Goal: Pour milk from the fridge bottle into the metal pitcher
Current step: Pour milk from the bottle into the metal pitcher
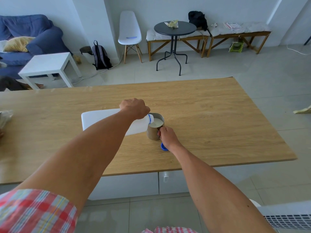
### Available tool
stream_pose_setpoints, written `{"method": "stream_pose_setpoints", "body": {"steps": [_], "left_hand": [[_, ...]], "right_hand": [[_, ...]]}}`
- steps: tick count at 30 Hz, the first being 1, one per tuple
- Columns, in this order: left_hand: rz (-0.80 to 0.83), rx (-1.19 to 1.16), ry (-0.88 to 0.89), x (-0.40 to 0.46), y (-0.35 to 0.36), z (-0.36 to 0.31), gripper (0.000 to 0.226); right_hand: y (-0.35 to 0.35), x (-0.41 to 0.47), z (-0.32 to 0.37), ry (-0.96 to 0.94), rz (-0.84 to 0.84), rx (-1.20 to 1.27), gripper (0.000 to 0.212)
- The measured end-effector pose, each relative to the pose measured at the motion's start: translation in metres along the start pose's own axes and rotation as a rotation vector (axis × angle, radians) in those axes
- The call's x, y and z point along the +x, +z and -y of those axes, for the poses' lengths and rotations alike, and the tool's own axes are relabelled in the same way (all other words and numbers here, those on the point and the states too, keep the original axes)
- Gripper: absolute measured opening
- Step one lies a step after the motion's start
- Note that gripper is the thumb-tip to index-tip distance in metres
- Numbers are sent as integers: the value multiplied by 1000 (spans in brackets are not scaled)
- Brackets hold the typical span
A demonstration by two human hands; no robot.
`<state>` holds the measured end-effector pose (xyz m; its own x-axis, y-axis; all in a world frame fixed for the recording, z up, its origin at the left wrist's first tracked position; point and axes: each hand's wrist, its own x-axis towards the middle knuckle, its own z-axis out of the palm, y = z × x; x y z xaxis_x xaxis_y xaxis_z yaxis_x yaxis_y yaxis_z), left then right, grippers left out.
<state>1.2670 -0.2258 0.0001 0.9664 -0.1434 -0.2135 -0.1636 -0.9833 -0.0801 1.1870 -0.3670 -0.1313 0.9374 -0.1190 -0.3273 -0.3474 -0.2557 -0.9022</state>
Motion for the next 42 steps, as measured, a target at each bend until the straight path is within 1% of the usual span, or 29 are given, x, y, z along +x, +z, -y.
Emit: {"method": "stream_pose_setpoints", "body": {"steps": [14, 28, 35, 42], "left_hand": [[6, 14, -4, -1, -3, -1, 33], [9, 13, -1, -2, -2, 0, 34], [31, -151, -52, -6, 7, 14, 37], [-10, -361, -129, -16, 26, 27, 39]], "right_hand": [[0, 0, 1, 6, -9, 12, 36], [-1, -2, 3, 7, -5, 15, 33], [-1, -3, 5, 19, 2, -5, 31], [-3, -5, 7, 25, 1, -15, 33]]}}
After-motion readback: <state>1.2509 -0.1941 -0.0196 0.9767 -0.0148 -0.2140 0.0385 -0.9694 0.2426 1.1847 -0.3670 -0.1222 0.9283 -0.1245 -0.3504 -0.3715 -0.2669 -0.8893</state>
